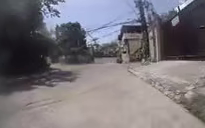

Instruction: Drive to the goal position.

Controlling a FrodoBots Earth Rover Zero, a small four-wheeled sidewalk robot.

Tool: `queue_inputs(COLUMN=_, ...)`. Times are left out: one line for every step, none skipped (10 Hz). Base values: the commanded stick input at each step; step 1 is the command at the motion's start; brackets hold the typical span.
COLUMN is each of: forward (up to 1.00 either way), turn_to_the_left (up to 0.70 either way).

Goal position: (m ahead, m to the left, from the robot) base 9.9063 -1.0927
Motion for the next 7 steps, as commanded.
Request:
queue_inputs(forward=1.00, turn_to_the_left=0.00)
queue_inputs(forward=1.00, turn_to_the_left=0.00)
queue_inputs(forward=1.00, turn_to_the_left=0.00)
queue_inputs(forward=1.00, turn_to_the_left=0.00)
queue_inputs(forward=1.00, turn_to_the_left=0.00)
queue_inputs(forward=1.00, turn_to_the_left=0.00)
queue_inputs(forward=1.00, turn_to_the_left=0.00)
